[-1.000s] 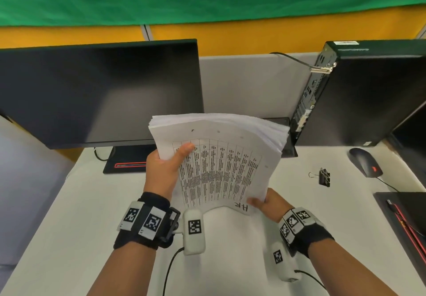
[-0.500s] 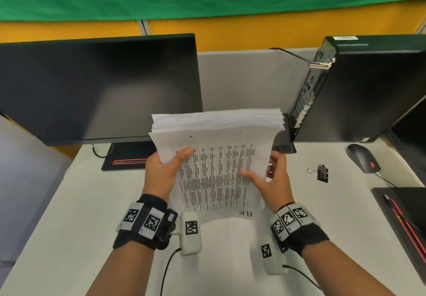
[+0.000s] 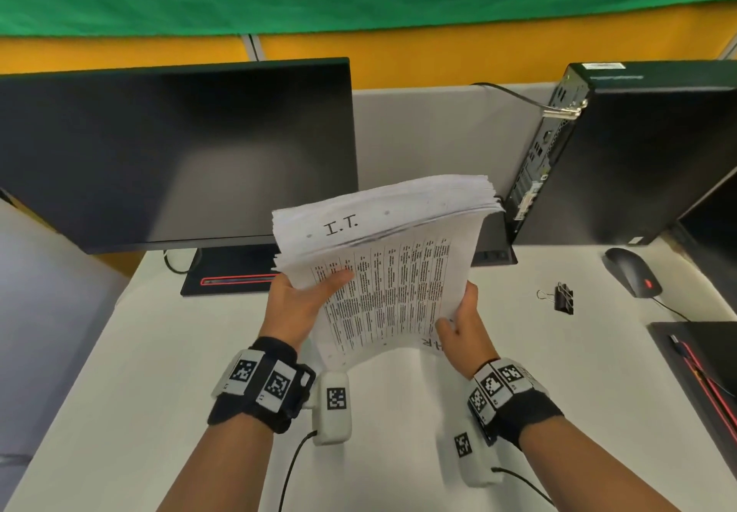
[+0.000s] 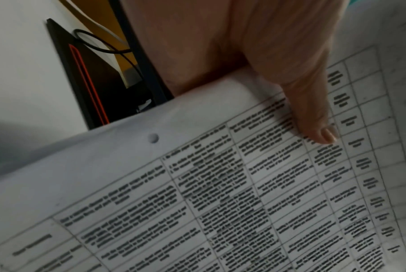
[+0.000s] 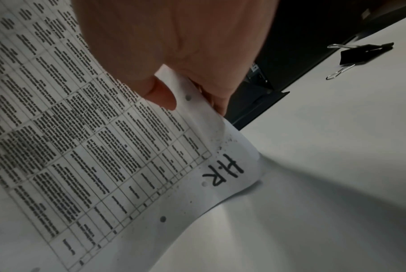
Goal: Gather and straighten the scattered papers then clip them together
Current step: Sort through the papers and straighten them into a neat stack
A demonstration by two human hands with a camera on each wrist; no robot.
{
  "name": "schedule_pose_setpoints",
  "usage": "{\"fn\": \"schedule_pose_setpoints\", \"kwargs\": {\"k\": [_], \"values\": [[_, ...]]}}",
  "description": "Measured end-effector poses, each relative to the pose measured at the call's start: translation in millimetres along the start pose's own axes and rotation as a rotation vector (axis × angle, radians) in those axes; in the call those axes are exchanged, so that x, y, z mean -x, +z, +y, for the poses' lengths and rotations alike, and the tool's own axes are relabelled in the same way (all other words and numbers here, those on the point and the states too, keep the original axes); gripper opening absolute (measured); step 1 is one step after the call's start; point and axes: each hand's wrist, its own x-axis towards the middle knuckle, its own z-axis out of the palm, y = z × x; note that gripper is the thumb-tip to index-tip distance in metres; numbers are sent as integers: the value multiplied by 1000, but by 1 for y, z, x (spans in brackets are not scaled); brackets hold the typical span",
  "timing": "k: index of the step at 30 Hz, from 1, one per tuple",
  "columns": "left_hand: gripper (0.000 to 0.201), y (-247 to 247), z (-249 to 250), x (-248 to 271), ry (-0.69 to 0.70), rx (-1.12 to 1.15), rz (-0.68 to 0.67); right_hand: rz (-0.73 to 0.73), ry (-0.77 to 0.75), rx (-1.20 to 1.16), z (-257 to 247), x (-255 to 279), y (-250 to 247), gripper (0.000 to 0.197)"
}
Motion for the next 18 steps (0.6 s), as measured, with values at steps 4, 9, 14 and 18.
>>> {"fn": "schedule_pose_setpoints", "kwargs": {"k": [4,9,14,18], "values": [[32,-1,4,-1,-12,-9,-31,8,-15,65,8,-2,2,62],[30,-5,5,-4,-18,-23,-62,-132,42,72,-8,4,-2,69],[34,-4,12,-7,2,-81,-77,52,-8,-14,-78,-8,-33,89],[38,-1,25,-8,6,-13,-147,-101,-41,-152,-119,-16,-55,38]]}}
